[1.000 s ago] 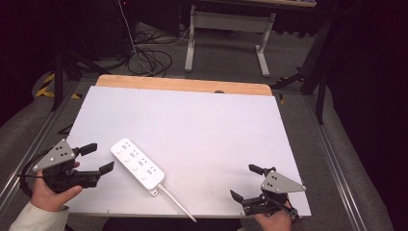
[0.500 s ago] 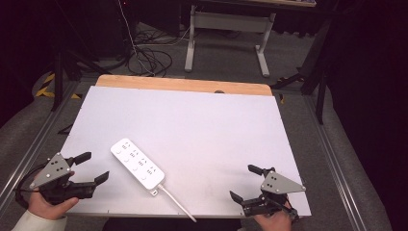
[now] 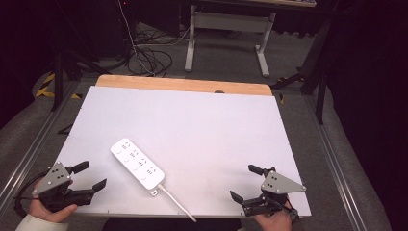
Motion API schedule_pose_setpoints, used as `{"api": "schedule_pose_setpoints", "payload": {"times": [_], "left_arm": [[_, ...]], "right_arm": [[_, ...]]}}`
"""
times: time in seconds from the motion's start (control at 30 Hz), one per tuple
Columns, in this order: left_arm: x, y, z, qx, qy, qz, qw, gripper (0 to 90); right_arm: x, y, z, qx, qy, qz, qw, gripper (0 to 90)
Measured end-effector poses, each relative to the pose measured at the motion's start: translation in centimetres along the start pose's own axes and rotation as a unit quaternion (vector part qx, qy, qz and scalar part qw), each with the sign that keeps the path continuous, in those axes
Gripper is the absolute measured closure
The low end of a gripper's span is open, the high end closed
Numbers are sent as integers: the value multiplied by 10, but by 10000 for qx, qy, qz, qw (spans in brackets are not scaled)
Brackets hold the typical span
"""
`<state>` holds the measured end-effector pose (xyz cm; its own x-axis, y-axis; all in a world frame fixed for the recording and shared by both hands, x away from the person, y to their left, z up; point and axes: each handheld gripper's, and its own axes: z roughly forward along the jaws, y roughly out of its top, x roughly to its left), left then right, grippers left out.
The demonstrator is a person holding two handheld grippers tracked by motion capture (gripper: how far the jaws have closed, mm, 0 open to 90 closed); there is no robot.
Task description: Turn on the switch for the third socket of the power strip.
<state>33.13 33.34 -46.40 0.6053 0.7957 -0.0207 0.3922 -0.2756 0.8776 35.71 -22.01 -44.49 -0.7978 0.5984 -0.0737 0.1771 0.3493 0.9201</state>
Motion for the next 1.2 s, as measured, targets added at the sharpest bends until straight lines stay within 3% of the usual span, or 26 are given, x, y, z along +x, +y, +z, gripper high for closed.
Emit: {"api": "schedule_pose_setpoints", "payload": {"times": [0.17, 0.3, 0.43, 0.6, 0.73, 1.0, 1.2], "left_arm": [[1, -5, 6, 209, -16, 51, 9998, 156], [-2, -8, 8, 398, 39, 224, 9990, 155], [-7, -6, 7, 378, 164, 377, 9984, 154], [-6, -4, 3, 129, 61, 150, 9998, 157], [-5, -3, 0, -10, 44, 141, 9999, 168], [-5, -3, -2, -24, 102, 131, 9999, 166], [0, -4, -6, -23, 197, -89, 9998, 166]], "right_arm": [[0, 0, 0, 37, -5, 11, 10000, 16], [-1, -1, 1, 44, 1, 24, 10000, 16], [-1, -1, 1, 84, -9, 36, 10000, 17], [-1, -1, 2, 102, 8, 39, 9999, 17], [0, 0, 2, 87, 2, 1, 10000, 18], [-1, 0, 3, 110, 1, 4, 9999, 18], [-1, -1, 3, 131, -29, 9, 9999, 19]]}}
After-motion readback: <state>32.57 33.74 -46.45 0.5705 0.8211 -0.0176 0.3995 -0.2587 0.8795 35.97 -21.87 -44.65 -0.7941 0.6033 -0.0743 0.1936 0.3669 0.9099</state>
